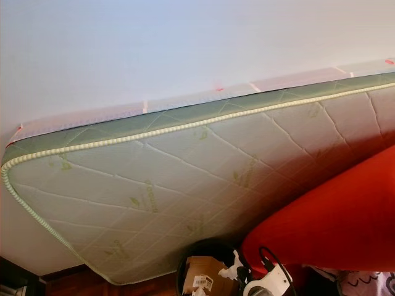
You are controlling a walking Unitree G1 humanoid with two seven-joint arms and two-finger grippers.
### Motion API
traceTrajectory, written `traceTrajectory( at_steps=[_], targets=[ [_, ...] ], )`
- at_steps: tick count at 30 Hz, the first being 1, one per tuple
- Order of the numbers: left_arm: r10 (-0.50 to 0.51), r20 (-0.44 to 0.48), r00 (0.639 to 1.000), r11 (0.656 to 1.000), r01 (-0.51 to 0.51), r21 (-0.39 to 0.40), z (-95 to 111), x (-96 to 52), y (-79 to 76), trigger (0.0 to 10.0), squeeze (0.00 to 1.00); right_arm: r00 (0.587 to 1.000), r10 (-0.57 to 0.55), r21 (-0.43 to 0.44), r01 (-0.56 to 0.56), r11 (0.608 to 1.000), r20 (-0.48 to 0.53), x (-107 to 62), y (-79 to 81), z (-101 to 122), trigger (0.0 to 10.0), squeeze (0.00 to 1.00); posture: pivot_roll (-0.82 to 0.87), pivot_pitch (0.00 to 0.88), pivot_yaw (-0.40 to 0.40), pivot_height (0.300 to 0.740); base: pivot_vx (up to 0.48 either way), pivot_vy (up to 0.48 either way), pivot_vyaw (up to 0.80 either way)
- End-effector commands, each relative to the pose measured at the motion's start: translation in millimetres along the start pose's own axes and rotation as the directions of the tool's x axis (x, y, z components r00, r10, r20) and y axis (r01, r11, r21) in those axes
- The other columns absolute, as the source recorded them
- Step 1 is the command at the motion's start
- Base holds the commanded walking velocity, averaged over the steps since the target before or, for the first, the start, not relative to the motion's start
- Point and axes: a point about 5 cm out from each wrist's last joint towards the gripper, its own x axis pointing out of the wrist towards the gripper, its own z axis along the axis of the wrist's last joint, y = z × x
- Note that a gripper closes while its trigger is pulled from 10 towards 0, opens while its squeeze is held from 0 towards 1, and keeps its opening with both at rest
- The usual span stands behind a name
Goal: Clean up the room
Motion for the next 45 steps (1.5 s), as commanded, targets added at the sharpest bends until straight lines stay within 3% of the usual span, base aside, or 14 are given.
traceTrajectory(
  at_steps=[1, 4, 7, 9, 16, 19, 23, 24, 26, 30, 34, 38, 41, 45],
  targets=[
    [0.003, -0.038, 0.999, 1.0, -0.002, 0.011, -8.8, -2.2, 1.0, 10.0, 0.0, 1.0, -0.012, -0.106, 0.013, 0.994, 0.009, -0.4, -6.2, 2.6, 10.0, 0.0, 0.06, 0.172, -0.017, 0.74, 0.0, 0.0, 0.0],
    [-0.007, -0.037, 0.999, 1.0, 0.008, 0.029, -8.3, -1.9, -0.5, 10.0, 0.0, 1.0, 0.001, -0.164, 0.002, 0.986, 0.017, -0.5, -6.0, 4.7, 10.0, 0.0, 0.06, 0.171, -0.017, 0.74, 0.0, 0.0, 0.0],
    [-0.014, -0.036, 0.999, 0.999, 0.015, 0.039, -8.5, -2.0, -1.7, 10.0, 0.0, 0.98, 0.185, -0.337, -0.148, 0.93, 0.08, -1.3, 15.9, 12.8, 10.0, 0.0, 0.06, 0.171, -0.017, 0.74, 0.0, 0.0, 0.0],
    [-0.014, -0.036, 0.999, 0.999, 0.015, 0.04, -8.7, -2.1, -1.5, 10.0, 0.0, 0.956, 0.283, -0.213, -0.26, 0.942, 0.081, -2.2, 27.6, 11.4, 10.0, 0.0, 0.06, 0.171, -0.017, 0.74, 0.0, 0.0, 0.0],
    [-0.014, -0.036, 0.999, 0.999, 0.016, 0.041, -9.3, -2.3, -1.6, 10.0, 0.0, 0.952, 0.294, -0.054, -0.29, 0.955, 0.087, -2.2, 26.8, 10.2, 10.0, 0.0, 0.06, 0.168, -0.017, 0.74, 0.0, 0.0, 0.0],
    [-0.013, -0.038, 0.999, 0.999, 0.015, 0.041, -9.8, -2.4, -1.7, 10.0, 0.0, 0.942, 0.316, 0.134, -0.33, 0.935, 0.117, -2.7, 23.2, 10.7, 10.0, 0.0, 0.07, 0.168, -0.018, 0.74, 0.0, 0.0, 0.0],
    [-0.014, -0.039, 0.999, 0.999, 0.016, 0.044, -9.7, -2.3, -1.8, 10.0, 0.0, 0.943, 0.296, 0.213, -0.324, 0.922, 0.15, -3.1, 15.5, 13.8, 10.0, 0.0, 0.07, 0.166, -0.018, 0.74, 0.0, 0.0, 0.0],
    [-0.014, -0.039, 0.999, 0.999, 0.016, 0.044, -9.7, -2.3, -1.8, 10.0, 0.0, 0.943, 0.296, 0.213, -0.324, 0.922, 0.15, -3.1, 15.5, 13.8, 10.0, 0.0, 0.07, 0.166, -0.018, 0.74, 0.0, 0.0, 0.0],
    [-0.016, -0.039, 0.999, 0.999, 0.017, 0.049, -9.2, -2.1, -2.3, 10.0, 0.0, 0.985, 0.145, 0.003, -0.146, 0.989, 0.095, -2.5, -9.7, 8.2, 10.0, 0.0, 0.06, 0.165, -0.018, 0.74, 0.0, 0.0, 0.0],
    [-0.017, -0.038, 0.999, 0.999, 0.019, 0.05, -8.5, -1.9, -2.5, 10.0, 0.0, 0.999, -0.029, -0.155, 0.032, 0.987, 0.023, -3.5, -32.7, -5.9, 10.0, 0.0, 0.06, 0.163, -0.018, 0.74, 0.0, 0.0, 0.0],
    [-0.017, -0.036, 0.999, 0.998, 0.019, 0.051, -8.0, -1.7, -2.3, 10.0, 0.0, 1.0, -0.018, -0.134, 0.019, 0.991, 0.006, -3.6, -32.1, -12.1, 10.0, 0.0, 0.07, 0.165, -0.016, 0.74, 0.0, 0.0, 0.0],
    [-0.015, -0.037, 0.999, 0.998, 0.017, 0.054, -8.0, -1.8, -1.7, 10.0, 0.0, 0.975, 0.219, 0.004, -0.219, 0.976, 0.049, -2.4, 0.2, -8.8, 10.0, 0.0, 0.06, 0.165, -0.014, 0.74, 0.0, 0.0, 0.0],
    [-0.012, -0.036, 0.999, 0.998, 0.014, 0.056, -8.0, -1.9, -0.9, 10.0, 0.0, 0.914, 0.393, 0.036, -0.398, 0.917, 0.1, -4.2, 28.1, 1.5, 10.0, 0.0, 0.07, 0.167, -0.014, 0.74, 0.0, 0.0, 0.0],
    [-0.013, -0.037, 0.999, 0.998, 0.015, 0.057, -8.2, -2.0, -0.3, 10.0, 0.0, 0.946, 0.304, -0.033, -0.302, 0.953, 0.117, -2.9, 23.1, 7.4, 10.0, 0.0, 0.07, 0.167, -0.016, 0.74, 0.0, 0.0, 0.0]
  ],
)
